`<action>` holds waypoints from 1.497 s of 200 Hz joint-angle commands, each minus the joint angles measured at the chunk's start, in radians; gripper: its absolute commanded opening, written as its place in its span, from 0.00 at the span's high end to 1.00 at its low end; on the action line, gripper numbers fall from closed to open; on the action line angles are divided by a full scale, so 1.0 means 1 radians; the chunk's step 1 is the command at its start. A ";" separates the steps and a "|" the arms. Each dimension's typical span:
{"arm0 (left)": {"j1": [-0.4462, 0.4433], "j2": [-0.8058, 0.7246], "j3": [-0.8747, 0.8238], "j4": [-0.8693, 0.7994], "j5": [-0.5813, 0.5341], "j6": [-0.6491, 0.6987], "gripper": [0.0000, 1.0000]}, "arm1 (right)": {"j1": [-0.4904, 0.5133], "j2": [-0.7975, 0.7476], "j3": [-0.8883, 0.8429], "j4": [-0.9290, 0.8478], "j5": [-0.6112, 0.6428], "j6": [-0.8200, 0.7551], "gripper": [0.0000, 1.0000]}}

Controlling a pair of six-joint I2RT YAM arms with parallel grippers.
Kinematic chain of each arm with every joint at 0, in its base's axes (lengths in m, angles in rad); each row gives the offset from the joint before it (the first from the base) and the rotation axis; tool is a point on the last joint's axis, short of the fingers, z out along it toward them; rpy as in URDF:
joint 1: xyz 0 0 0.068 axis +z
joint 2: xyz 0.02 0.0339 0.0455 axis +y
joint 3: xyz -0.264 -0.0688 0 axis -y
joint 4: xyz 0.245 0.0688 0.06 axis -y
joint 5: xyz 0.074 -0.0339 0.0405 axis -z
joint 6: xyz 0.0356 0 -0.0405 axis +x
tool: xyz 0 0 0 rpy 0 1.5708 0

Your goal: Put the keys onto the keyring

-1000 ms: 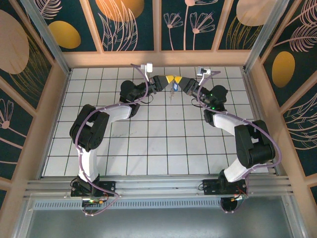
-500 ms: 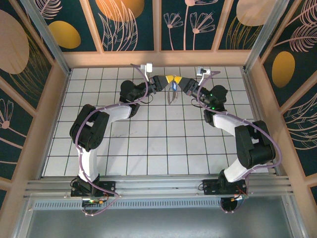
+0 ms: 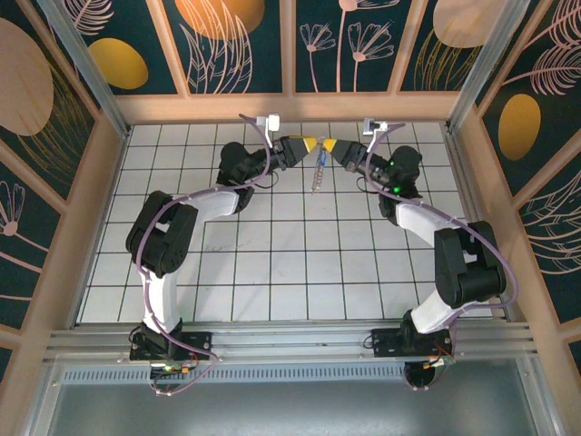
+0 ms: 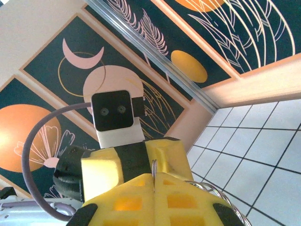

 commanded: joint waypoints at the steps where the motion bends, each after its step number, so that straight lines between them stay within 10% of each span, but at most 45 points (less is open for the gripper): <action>1: 0.038 -0.045 0.059 -0.107 0.051 0.105 0.63 | -0.028 0.005 0.088 -0.072 -0.106 -0.086 1.00; 141: 0.094 0.041 0.438 -0.798 0.297 0.557 0.59 | -0.070 0.132 0.334 -0.367 -0.341 -0.260 1.00; 299: 0.070 0.111 0.509 -0.795 0.411 0.511 0.61 | -0.036 0.158 0.356 -0.345 -0.346 -0.240 1.00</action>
